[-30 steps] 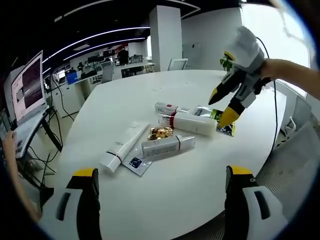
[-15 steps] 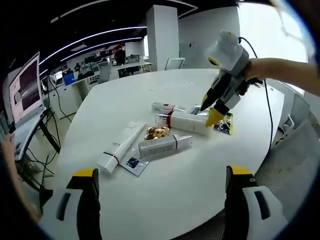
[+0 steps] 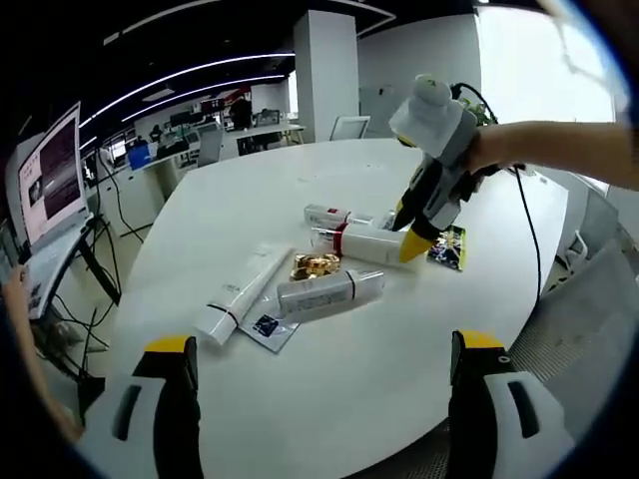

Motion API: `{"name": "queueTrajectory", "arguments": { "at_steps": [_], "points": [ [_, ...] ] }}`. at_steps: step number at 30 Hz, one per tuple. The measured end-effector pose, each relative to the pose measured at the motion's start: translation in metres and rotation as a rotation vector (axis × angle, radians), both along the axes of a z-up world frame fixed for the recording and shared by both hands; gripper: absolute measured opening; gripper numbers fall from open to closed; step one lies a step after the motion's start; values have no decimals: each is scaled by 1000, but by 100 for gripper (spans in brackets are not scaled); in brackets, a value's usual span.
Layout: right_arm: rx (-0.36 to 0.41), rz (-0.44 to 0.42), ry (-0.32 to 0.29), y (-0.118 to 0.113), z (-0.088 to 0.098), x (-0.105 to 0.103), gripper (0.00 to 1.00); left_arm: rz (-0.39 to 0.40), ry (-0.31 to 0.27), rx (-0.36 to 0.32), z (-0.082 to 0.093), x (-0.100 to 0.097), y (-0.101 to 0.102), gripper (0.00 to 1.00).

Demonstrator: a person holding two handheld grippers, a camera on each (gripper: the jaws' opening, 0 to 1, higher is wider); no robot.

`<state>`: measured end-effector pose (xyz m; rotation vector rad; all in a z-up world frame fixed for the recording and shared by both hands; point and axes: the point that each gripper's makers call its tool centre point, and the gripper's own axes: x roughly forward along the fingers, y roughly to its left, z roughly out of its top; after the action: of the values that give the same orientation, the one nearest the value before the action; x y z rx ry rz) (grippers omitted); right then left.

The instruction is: Arrange the skincare products in the storage area until every visible bottle or jar stands upright without overlapping.

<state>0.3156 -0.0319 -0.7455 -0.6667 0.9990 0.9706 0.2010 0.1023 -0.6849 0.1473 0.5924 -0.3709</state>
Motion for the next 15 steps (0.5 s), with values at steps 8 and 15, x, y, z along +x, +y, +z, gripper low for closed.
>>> {"name": "queueTrajectory", "arguments": {
  "at_steps": [8, 15],
  "points": [
    [-29, 4, 25, 2, -10, -1, 34, -8, 4, 3, -1, 0, -1, 99],
    [-55, 15, 49, 2, -16, 1, 34, -4, 7, 8, -2, 1, 0, 99]
  ]
}}
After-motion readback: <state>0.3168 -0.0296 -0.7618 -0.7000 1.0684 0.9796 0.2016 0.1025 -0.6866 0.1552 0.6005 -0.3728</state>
